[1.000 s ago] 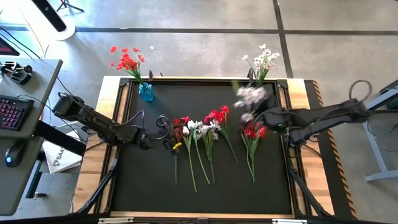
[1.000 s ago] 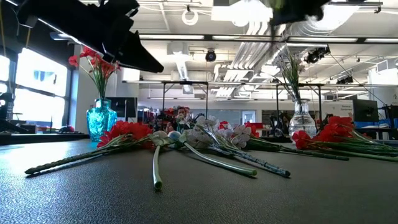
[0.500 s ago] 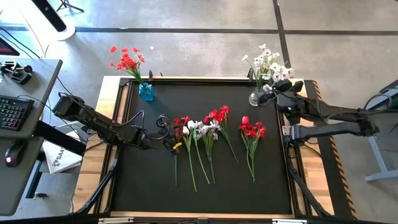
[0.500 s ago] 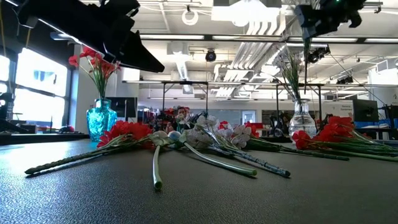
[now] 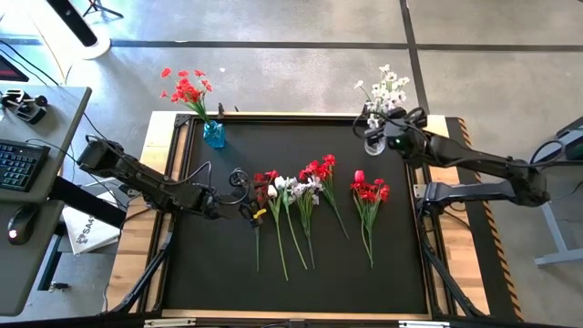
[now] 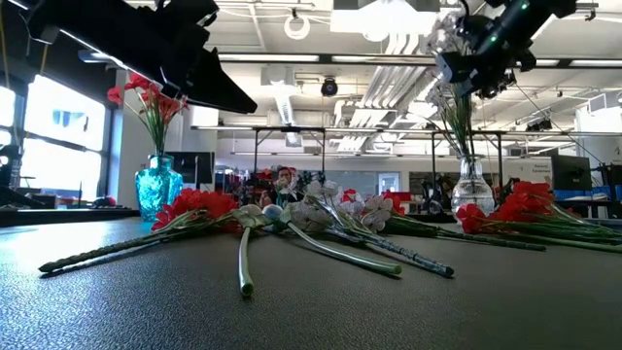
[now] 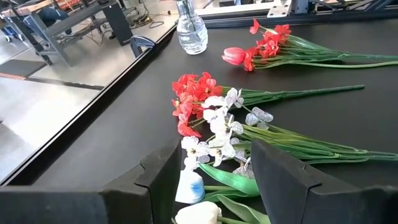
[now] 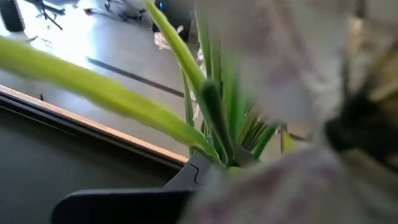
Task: Sort flowers into vase by color
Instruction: Put the white orchid into the transparent vase, then put the orange orchid into the blue vase
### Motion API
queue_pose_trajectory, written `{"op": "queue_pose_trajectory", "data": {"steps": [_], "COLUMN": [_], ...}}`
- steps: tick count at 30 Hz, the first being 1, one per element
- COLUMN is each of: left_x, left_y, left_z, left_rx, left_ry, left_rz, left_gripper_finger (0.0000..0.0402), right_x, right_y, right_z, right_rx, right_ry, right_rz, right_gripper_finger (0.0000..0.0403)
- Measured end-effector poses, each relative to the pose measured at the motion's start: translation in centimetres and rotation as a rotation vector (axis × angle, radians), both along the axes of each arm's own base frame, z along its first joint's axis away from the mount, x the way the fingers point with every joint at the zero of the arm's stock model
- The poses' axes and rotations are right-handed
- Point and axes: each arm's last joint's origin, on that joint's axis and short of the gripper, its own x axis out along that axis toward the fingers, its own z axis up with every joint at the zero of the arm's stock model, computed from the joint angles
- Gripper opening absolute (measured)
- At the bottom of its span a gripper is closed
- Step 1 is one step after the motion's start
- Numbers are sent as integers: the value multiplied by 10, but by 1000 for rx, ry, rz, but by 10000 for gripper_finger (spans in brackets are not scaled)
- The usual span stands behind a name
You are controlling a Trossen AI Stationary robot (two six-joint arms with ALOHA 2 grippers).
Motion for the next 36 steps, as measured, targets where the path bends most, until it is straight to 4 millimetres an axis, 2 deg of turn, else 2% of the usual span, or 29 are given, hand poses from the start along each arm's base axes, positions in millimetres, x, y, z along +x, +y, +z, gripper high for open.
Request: {"op": "queue_pose_trajectory", "data": {"steps": [6,16,20,23,31,36], "left_x": [0,0,0,0,0,0], "left_y": [0,0,0,0,0,0], "left_z": [0,0,0,0,0,0], "left_rx": [-4,-7,-8,-15,-22,-28], "left_ry": [-2,-4,-4,-8,-13,-16], "left_rz": [2,3,3,6,9,12], "left_gripper_finger": [181,181,181,181,181,181], "right_x": [-3,-20,-27,-33,-47,-44], "right_y": [-13,-30,-29,-23,2,22], "right_z": [-4,-7,-4,7,60,65], "right_rx": [85,182,238,301,391,408], "right_ry": [-29,-44,-84,-92,-93,-87], "right_rz": [21,11,58,61,81,213], "right_gripper_finger": [50,197,237,248,239,230]}}
